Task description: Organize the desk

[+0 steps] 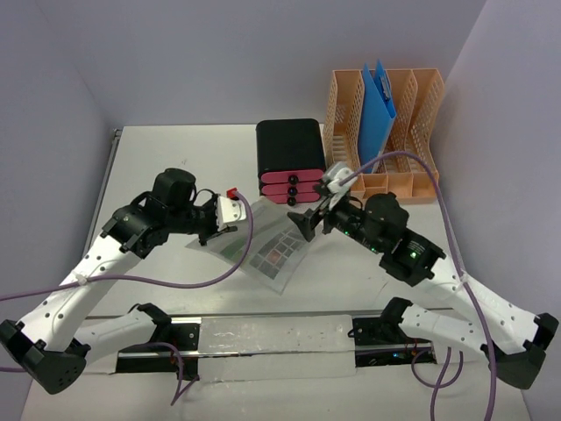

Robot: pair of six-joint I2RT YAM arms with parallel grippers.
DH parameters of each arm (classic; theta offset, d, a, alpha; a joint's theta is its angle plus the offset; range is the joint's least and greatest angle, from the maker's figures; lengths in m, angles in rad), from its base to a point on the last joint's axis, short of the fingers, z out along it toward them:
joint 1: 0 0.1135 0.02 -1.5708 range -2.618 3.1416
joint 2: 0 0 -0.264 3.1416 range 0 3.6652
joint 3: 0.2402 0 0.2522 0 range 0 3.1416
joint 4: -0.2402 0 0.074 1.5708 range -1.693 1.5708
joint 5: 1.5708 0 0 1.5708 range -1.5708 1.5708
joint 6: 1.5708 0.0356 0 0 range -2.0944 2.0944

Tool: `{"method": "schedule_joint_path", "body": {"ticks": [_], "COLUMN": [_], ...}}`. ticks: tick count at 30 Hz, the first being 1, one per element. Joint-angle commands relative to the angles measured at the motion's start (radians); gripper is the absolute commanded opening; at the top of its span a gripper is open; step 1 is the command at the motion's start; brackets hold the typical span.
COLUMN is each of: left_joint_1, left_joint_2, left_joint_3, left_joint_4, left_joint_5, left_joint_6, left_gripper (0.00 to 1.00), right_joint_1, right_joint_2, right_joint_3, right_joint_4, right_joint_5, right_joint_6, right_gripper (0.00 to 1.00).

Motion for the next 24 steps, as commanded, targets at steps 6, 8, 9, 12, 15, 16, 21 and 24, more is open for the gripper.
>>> {"method": "schedule_joint_path", "body": {"ticks": [6, 8, 9, 12, 15, 16, 21, 24], "left_joint_1": [-0.004, -0.004, -0.005, -0.005, -0.005, -0.004, -0.005, -0.004], "left_joint_2": [-0.015, -0.014, -0.013, -0.031, -0.042, -0.042, -0.053, -0.061], "left_joint_3": [0.148, 0.148, 0.148, 0.145, 0.159, 0.167, 0.187, 0.186], "left_joint_4": [-0.133, -0.139, -0.15, -0.156, -0.137, -0.137, -0.106, -0.034], "left_joint_5": [0.085, 0.087, 0.093, 0.13, 0.134, 0.139, 0.138, 0.056], "left_joint_6": [0.181, 0.191, 0.201, 0.224, 0.206, 0.197, 0.127, 0.02], "left_gripper": [0.0, 0.0, 0.0, 0.0, 0.0, 0.0, 0.0, 0.0], "right_joint_1": [-0.019, -0.019, -0.019, -0.019, -0.019, -0.019, -0.02, -0.021], "right_joint_2": [0.167, 0.187, 0.207, 0.252, 0.318, 0.335, 0.36, 0.325], "right_joint_3": [0.087, 0.102, 0.103, 0.093, 0.098, 0.11, 0.098, 0.089], "right_joint_4": [-0.151, -0.142, -0.115, -0.054, -0.004, -0.004, 0.078, 0.096], "right_joint_5": [-0.271, -0.331, -0.348, -0.383, -0.459, -0.481, -0.507, -0.466], "right_joint_6": [-0.266, -0.261, -0.244, -0.228, -0.185, -0.173, -0.091, -0.035], "right_gripper": [0.93, 0.93, 0.92, 0.91, 0.78, 0.66, 0.11, 0.0]}}
